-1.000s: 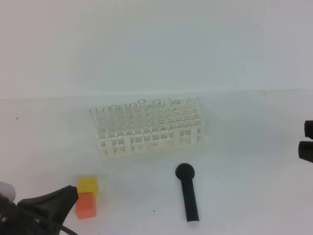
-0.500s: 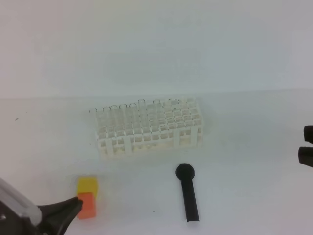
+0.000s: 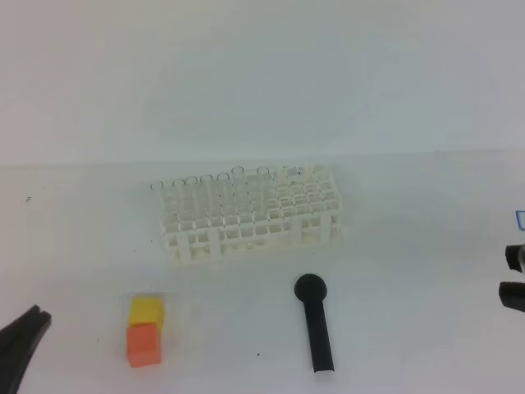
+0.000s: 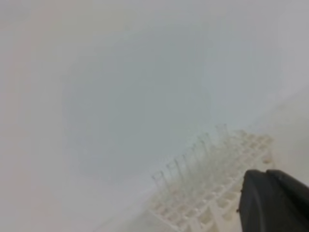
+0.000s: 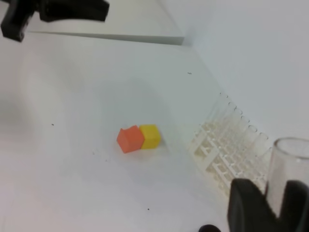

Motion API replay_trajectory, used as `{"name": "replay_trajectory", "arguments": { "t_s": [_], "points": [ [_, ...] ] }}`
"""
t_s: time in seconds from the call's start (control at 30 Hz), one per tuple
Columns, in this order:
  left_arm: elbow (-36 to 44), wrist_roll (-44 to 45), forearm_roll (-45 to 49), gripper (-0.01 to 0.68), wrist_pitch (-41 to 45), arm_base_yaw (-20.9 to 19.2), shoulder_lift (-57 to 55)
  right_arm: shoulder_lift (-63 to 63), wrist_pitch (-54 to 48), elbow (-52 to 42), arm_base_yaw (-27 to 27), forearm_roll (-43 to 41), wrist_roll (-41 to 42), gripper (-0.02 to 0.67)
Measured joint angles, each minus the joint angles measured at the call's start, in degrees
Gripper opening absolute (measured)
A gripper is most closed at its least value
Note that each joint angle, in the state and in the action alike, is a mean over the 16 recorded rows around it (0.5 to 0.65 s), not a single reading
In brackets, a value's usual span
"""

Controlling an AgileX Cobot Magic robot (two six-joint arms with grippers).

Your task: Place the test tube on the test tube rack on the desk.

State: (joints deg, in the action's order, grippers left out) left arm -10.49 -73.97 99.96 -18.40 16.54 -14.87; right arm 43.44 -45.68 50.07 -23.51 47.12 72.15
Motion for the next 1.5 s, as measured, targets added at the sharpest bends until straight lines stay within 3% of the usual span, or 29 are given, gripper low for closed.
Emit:
{"name": "replay_trajectory", "arguments": {
  "t_s": [0.33, 1.03, 1.23, 1.5],
  "points": [
    [0.1, 0.0, 0.0, -0.001, 0.0, -4.3, 11.5, 0.0, -0.3, 0.0, 0.0, -0.1, 0.0, 0.125],
    [0.1, 0.0, -2.6, -0.001, 0.9, -4.6, 15.7, 0.0, -0.6, 0.0, 0.0, 0.0, -0.7, 0.125],
    [0.1, 0.0, -18.1, -0.001, 8.1, -4.6, 15.7, 0.0, -0.6, 0.0, 0.0, 0.0, -0.7, 0.125],
    [0.0, 0.0, -53.1, -0.001, 29.8, -4.6, 15.7, 0.0, -0.6, 0.0, 0.0, 0.2, -0.8, 0.125]
  ]
}}
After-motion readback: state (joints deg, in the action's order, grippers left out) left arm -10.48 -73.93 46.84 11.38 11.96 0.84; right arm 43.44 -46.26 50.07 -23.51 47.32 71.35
